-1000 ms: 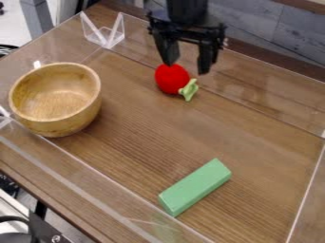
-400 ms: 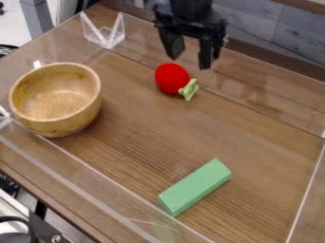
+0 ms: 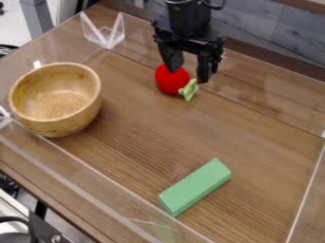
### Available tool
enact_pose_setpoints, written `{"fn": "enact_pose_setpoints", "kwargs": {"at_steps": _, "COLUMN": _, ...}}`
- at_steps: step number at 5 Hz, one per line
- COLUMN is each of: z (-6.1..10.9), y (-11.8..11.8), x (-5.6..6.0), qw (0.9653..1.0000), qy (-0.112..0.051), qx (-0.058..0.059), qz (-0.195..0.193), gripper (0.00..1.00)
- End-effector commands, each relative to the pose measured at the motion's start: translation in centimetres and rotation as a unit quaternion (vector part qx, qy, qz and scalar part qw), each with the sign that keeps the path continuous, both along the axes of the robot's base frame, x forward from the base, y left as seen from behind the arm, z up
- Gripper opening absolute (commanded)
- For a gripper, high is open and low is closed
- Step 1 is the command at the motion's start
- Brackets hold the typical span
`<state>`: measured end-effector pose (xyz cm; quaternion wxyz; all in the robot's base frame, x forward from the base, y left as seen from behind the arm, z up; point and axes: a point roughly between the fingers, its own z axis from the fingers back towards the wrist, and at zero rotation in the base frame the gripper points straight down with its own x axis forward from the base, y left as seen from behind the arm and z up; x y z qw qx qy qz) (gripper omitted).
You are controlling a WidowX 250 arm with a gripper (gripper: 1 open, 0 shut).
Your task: Move the red fruit to the right
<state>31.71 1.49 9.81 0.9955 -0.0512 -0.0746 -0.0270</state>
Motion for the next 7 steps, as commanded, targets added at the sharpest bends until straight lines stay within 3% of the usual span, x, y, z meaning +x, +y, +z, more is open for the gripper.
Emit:
{"fn": "enact_pose_setpoints", "kwargs": {"at_steps": 1, "z": 1.8, "y": -1.4, "x": 0.3, "qw": 0.9998, "qy": -0.018, "qx": 0.004, "qz": -0.004, "gripper": 1.00}}
{"fn": "enact_pose_setpoints", "kwargs": {"at_steps": 3, "z": 0.0, "y": -5.3, "x": 1.0, "qw": 0.9996, "qy": -0.004, "qx": 0.010, "qz": 0.025, "gripper": 1.00}}
{"fn": "enact_pose_setpoints", "kwargs": {"at_steps": 4, "z": -0.8, "y": -7.6, "x": -0.8, "qw": 0.9993, "qy": -0.005, "qx": 0.025, "qz": 0.028, "gripper": 1.00}}
{"fn": "enact_pose_setpoints", "kwargs": {"at_steps": 5, "z": -0.7, "y": -7.7, "x": -2.3, "qw": 0.9991, "qy": -0.014, "qx": 0.027, "qz": 0.030, "gripper": 1.00}}
{"fn": "enact_pose_setpoints", "kwargs": {"at_steps": 6, "z": -0.7, "y": -7.0, "x": -1.8, "qw": 0.9975, "qy": -0.019, "qx": 0.036, "qz": 0.056, "gripper": 0.00}}
{"fn": "enact_pose_setpoints", "kwargs": {"at_steps": 7, "z": -0.6, "y": -6.6, "x": -1.4, "qw": 0.9956, "qy": -0.021, "qx": 0.041, "qz": 0.082, "gripper": 1.00}}
